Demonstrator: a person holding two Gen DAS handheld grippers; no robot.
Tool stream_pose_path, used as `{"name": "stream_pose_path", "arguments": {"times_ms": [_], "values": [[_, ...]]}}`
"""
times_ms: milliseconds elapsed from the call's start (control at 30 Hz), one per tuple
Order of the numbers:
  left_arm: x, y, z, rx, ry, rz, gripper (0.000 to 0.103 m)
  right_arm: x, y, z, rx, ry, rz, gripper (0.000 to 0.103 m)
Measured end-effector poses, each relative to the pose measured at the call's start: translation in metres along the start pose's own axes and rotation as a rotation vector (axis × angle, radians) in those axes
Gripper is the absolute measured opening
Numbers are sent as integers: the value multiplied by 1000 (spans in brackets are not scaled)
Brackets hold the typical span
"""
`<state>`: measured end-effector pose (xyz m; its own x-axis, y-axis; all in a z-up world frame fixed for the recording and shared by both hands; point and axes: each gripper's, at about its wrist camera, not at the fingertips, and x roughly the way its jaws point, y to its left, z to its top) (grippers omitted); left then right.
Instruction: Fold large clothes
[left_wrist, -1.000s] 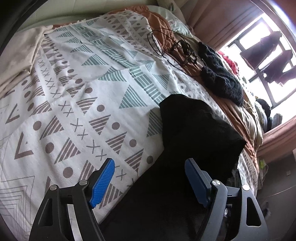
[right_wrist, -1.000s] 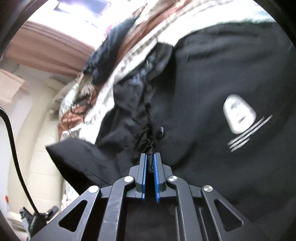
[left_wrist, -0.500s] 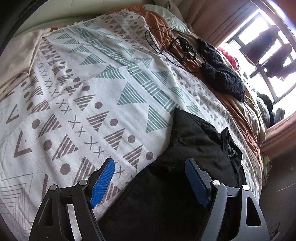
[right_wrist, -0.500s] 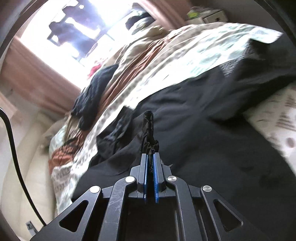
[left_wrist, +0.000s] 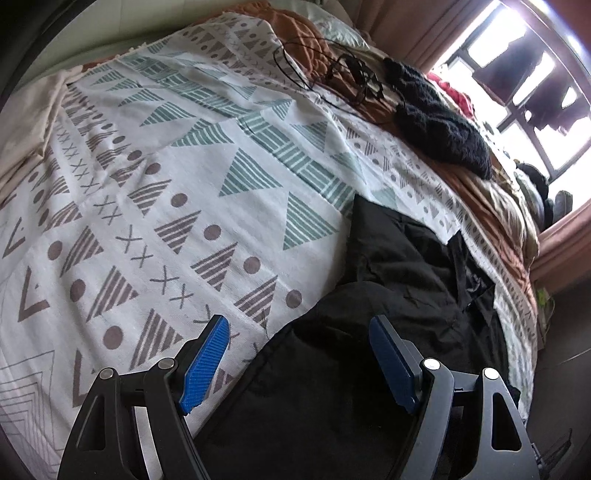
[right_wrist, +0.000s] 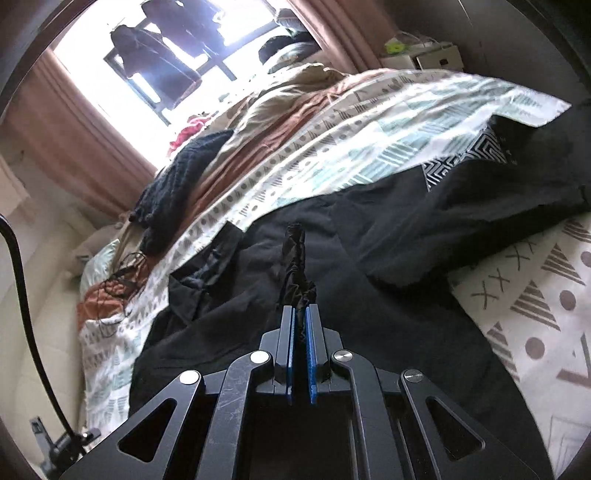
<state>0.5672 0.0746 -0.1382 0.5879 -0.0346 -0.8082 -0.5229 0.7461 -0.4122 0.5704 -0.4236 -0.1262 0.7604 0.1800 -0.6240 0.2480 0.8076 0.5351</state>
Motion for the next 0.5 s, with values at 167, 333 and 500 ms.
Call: {"name": "stream_pose_path", "arguments": {"times_ms": [167,333,500], "values": [[21,-10,-5,50,40,36,79,23,-27,-2,88,83,-99,12],[39,-12,-8,72,84,44,79,16,-51,-11,271,134,36,54],[39,-19,-10,91,47,42,79,25,-41,-20,244,170,57,62]]}}
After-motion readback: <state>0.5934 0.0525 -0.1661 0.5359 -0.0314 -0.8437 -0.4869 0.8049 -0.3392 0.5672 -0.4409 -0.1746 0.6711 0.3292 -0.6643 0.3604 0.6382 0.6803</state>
